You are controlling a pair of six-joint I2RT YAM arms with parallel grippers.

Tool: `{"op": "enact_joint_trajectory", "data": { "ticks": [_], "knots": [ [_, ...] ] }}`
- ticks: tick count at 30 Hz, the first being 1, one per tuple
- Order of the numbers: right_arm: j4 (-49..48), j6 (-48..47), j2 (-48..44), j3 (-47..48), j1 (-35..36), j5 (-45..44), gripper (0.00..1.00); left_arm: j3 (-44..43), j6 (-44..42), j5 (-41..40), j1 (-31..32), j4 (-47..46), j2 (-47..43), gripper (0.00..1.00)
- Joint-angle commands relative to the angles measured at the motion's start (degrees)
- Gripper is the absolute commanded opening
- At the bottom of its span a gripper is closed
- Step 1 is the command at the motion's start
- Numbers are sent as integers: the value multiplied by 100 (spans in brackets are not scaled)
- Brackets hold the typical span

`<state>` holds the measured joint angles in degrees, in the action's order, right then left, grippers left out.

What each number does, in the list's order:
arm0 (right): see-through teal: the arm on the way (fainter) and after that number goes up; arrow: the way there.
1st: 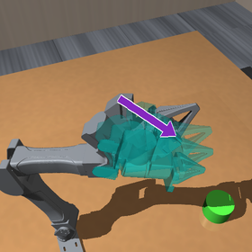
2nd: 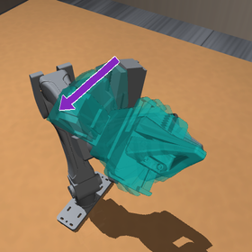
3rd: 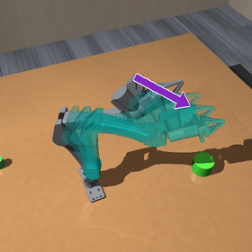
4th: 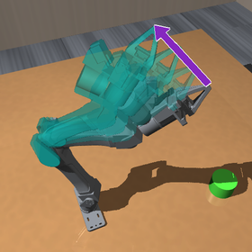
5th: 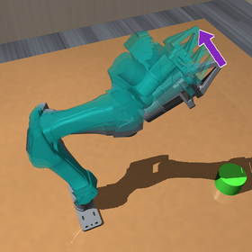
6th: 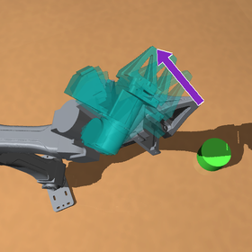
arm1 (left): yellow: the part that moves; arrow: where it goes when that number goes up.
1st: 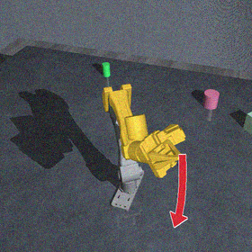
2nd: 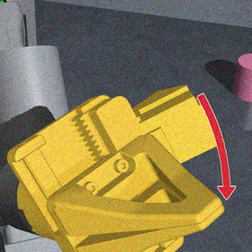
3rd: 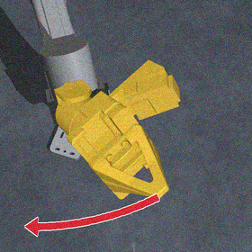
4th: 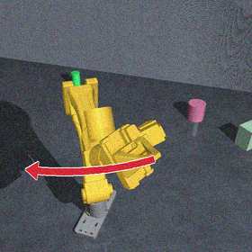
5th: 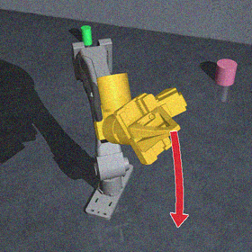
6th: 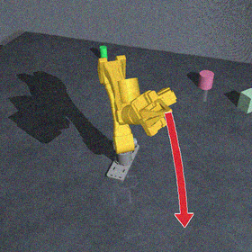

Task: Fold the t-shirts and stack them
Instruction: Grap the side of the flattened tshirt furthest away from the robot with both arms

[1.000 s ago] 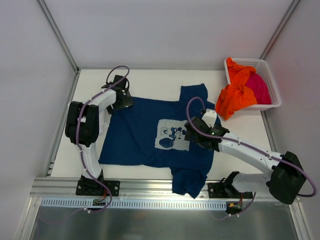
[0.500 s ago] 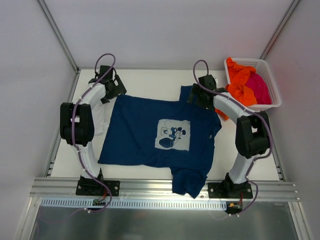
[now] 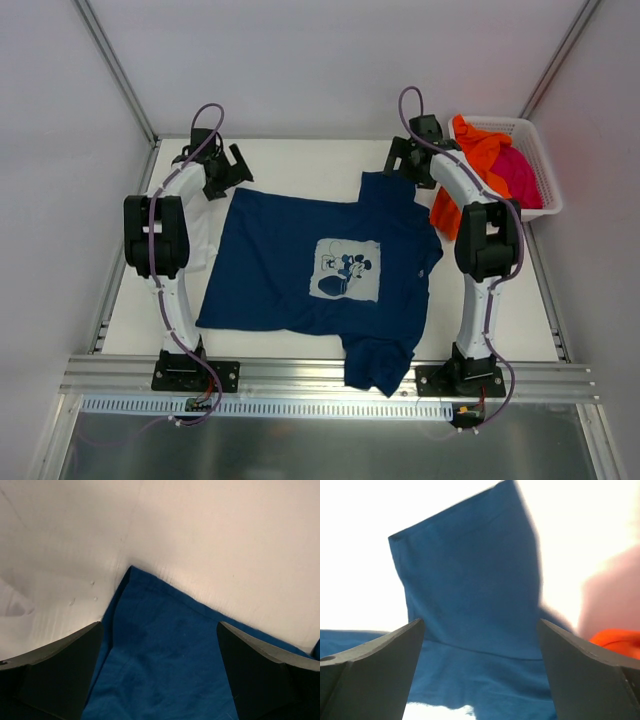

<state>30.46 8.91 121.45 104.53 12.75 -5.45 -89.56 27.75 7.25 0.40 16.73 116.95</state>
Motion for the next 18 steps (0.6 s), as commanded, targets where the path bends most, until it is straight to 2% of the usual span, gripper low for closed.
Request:
{"op": "enact_joint_trajectory", "data": {
  "ticks": [1, 8, 13, 18],
  "knots": [
    [609, -310, 177, 541, -238, 36, 100, -342, -68, 497, 4, -109, 337, 99],
    [962, -425, 660, 840, -370, 97, 100, -352, -103, 269, 12, -100, 461, 99],
    [1558, -398, 1337, 1543, -440, 334, 99, -509, -147, 216, 12, -100, 557, 99],
    [1577, -433, 1584, 1676, -458, 475, 100, -712, -147, 110, 12, -100, 663, 99]
  ]
}}
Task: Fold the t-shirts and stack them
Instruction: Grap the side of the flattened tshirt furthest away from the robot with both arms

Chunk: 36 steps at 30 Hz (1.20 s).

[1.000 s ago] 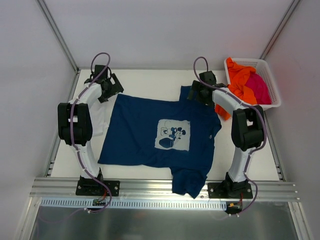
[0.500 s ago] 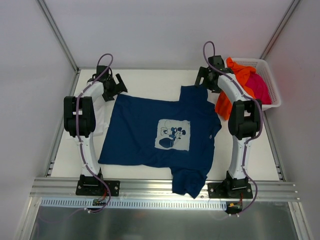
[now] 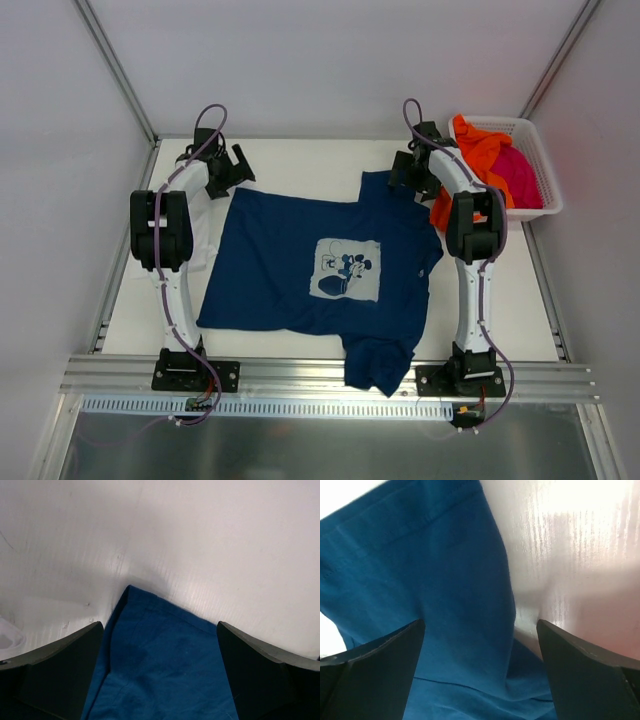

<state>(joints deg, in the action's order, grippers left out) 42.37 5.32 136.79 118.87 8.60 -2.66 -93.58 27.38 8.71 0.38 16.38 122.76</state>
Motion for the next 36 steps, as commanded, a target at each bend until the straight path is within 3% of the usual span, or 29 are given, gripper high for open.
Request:
{"op": "enact_joint_trajectory", "data": {
  "ticks": [1, 4, 11, 16, 21, 23, 31, 36],
  "knots": [
    [377, -66, 49, 242, -51, 204, 99, -414, -101, 16, 23, -65, 186, 99],
    [377, -66, 93, 242, -60, 204, 97, -599, -57, 104, 58, -56, 388, 99],
    [360, -101, 23, 146, -60, 476, 70, -767, -39, -71, 208, 128, 530, 99],
    [193, -23, -56, -21, -60, 687, 60, -890, -101, -142, 243, 216, 573, 96],
    [149, -5, -12, -74, -60, 819, 50, -1013, -92, -106, 269, 304, 679, 81],
    [114, -22, -21, -136, -60, 845, 41, -996, -136, -132, 278, 330, 662, 73],
    [-36, 48, 23, -311, -51, 1074, 31, -978, -241, -651, 331, 603, 477, 68],
    [-97, 66, -3, -426, -34, 1118, 21, -1031, -277, -836, 331, 708, 459, 53]
  ]
}}
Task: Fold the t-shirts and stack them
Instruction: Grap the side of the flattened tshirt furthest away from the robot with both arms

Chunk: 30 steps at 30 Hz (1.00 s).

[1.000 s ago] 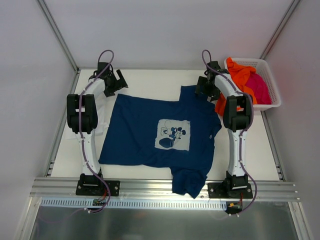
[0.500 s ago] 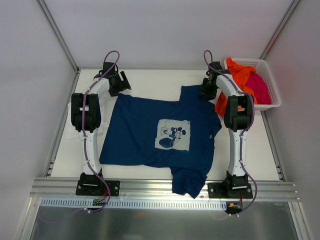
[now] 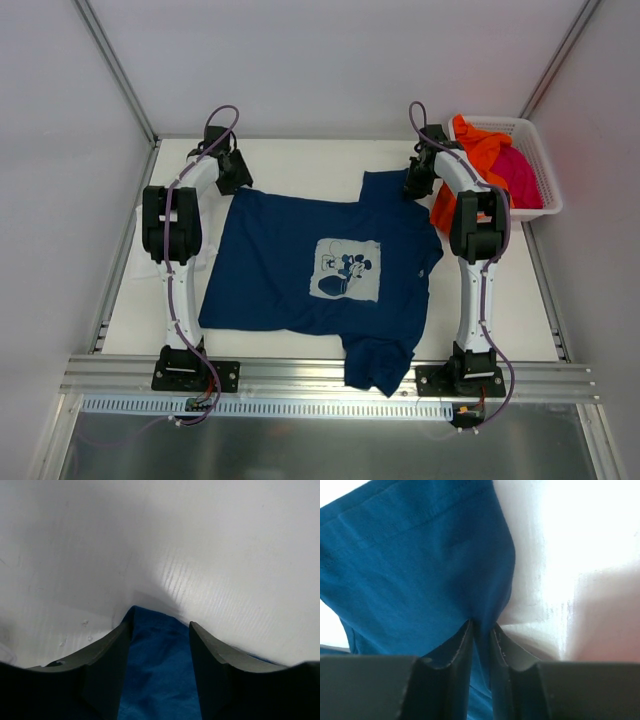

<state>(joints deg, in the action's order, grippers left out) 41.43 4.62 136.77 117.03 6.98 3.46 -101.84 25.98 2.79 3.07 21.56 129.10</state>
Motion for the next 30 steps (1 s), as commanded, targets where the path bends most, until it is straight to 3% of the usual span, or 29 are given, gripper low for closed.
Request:
{"op": "enact_joint_trajectory", "data": {
  "ticks": [1, 4, 7, 8, 12, 30],
  "knots": [
    [-12, 144, -10, -242, 137, 506, 20, -222, -137, -244, 71, 208, -166, 49],
    [-12, 127, -36, -295, 137, 506, 20, -301, -119, -244, 62, 261, -96, 40],
    [-65, 127, -71, -374, 137, 506, 20, -362, -119, -244, 71, 296, -8, 38],
    [-74, 144, -80, -392, 137, 515, 20, -389, -128, -244, 62, 313, 27, 28],
    [-144, 153, -98, -479, 137, 541, 20, -485, -154, -244, 62, 366, 142, 16],
    [-311, 206, -63, -629, 163, 743, 19, -942, -137, -516, 62, 718, 432, 22]
  ]
}}
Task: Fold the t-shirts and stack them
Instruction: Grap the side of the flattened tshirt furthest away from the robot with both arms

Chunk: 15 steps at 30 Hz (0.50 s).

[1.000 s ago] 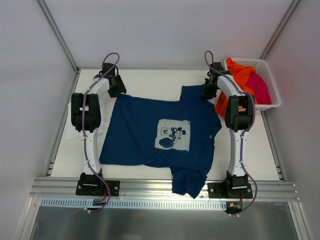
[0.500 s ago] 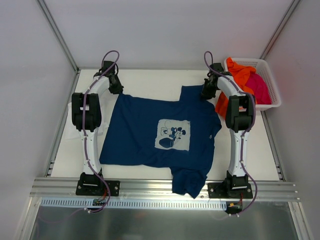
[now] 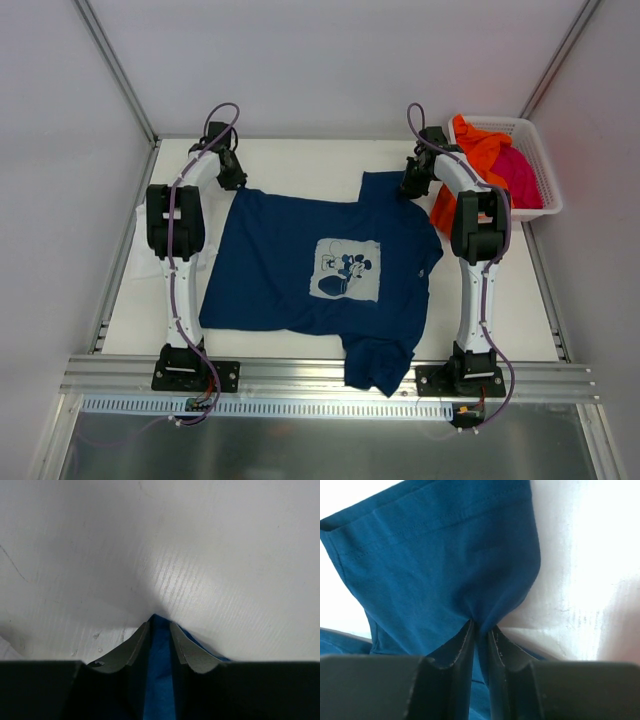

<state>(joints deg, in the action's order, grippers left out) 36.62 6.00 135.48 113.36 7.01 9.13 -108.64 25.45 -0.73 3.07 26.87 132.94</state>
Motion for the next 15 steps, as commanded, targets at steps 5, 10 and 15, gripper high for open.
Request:
{"op": "enact_joint_trajectory", "data": {
  "ticks": [5, 10, 15],
  "knots": [
    [143, 77, 49, -279, 187, 239, 18, -473, -84, -181, 62, 318, 170, 24],
    [117, 94, 14, -332, 213, 230, 18, -755, -93, -164, 62, 494, 337, 18],
    [108, 86, -22, -411, 205, 212, 18, -851, -49, -234, 62, 538, 390, 0]
  ]
}}
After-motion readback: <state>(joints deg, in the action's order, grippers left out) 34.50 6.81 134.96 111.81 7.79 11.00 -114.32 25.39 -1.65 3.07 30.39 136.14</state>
